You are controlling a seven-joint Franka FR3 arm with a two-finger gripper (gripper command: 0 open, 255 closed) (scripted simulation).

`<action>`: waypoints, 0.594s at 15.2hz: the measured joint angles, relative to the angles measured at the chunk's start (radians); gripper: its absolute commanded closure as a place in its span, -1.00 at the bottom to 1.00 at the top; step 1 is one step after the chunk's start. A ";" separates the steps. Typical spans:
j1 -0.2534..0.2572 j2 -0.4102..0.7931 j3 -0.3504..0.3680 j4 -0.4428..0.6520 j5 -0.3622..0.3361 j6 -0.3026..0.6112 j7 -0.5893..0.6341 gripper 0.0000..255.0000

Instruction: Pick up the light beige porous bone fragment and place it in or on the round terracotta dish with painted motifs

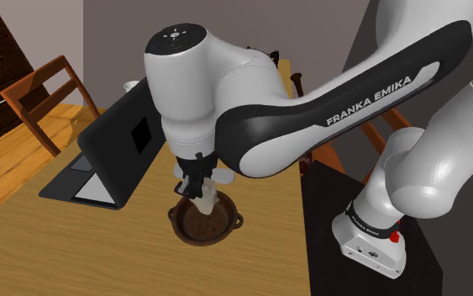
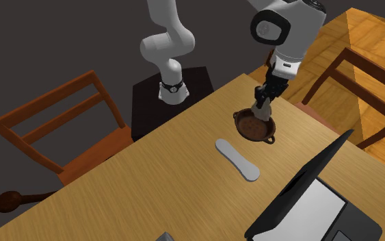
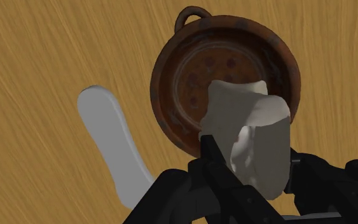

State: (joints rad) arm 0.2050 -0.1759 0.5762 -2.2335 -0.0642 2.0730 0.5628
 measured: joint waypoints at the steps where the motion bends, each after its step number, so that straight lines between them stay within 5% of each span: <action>1: 0.000 0.007 0.003 -0.006 -0.004 0.011 0.006 1.00; 9: -0.005 0.061 0.016 -0.066 -0.043 0.115 0.047 1.00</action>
State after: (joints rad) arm 0.1999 -0.1148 0.5920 -2.3000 -0.1076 2.1881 0.6095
